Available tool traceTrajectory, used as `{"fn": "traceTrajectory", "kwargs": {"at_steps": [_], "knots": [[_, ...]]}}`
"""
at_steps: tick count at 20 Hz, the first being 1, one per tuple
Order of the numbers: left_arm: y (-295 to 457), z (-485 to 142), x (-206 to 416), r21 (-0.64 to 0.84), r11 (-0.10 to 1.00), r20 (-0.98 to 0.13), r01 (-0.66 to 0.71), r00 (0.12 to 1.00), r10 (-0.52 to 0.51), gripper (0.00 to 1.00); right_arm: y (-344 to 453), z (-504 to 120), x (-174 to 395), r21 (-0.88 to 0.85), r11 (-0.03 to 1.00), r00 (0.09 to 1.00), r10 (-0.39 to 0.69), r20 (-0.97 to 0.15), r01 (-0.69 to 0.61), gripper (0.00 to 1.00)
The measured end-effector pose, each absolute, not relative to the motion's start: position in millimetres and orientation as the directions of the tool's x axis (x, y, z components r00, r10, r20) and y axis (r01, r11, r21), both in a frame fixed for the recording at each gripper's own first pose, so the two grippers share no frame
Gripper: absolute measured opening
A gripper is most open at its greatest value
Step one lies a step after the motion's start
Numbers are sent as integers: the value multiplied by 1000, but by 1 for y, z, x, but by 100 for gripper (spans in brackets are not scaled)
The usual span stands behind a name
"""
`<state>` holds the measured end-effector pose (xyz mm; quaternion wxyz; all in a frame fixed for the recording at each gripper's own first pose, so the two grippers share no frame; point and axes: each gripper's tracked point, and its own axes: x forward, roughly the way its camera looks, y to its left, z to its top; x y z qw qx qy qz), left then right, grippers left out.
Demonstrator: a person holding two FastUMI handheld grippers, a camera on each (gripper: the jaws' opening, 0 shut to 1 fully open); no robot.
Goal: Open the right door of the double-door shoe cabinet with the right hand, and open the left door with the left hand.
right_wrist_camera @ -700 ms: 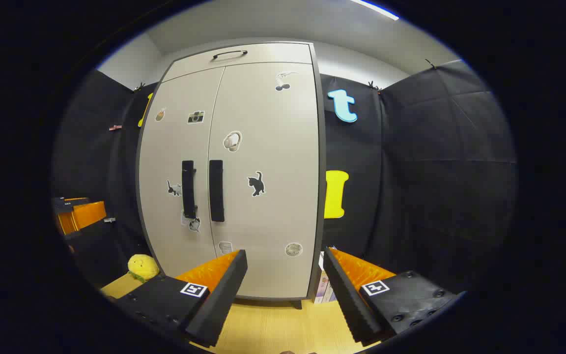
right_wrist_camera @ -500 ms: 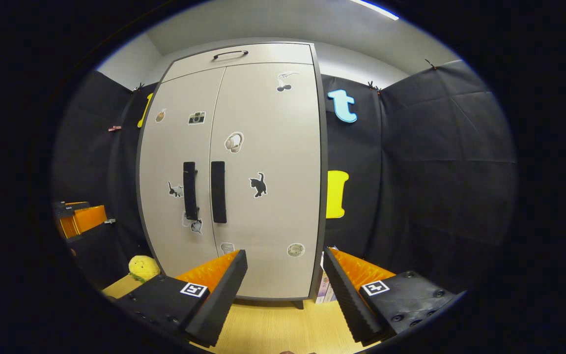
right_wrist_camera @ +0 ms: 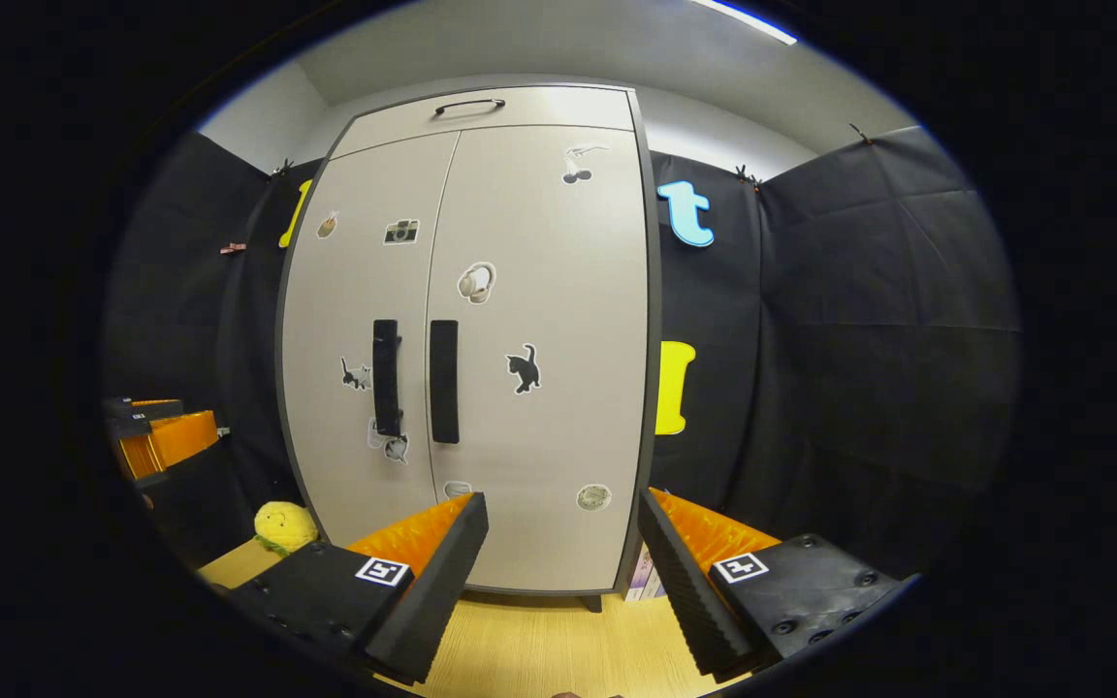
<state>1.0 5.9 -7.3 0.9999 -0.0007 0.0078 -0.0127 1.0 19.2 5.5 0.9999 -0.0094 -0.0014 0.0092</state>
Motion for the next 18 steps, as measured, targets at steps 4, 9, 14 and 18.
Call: {"fn": "traceTrajectory", "kwargs": {"at_steps": [4, 9, 14, 18], "knots": [[4, -9, 2, -1, 1000, -23, 30, 999, -30, 95, 22, 4, 2, -18, 1000, 1000, 24, -7, -24, 98], [3, -10, 2, 4, 999, -27, 33, 999, -33, 95, 23, 8, 3, -12, 1000, 1000, 27, -5, -27, 98], [3, -12, 1, 5, 999, -34, 37, 999, -37, 95, 33, 23, 8, -19, 998, 998, 54, 16, -53, 98], [8, -16, -3, 7, 999, -35, 37, 999, -37, 95, 54, 37, 22, -40, 994, 994, 104, 16, -103, 98]]}}
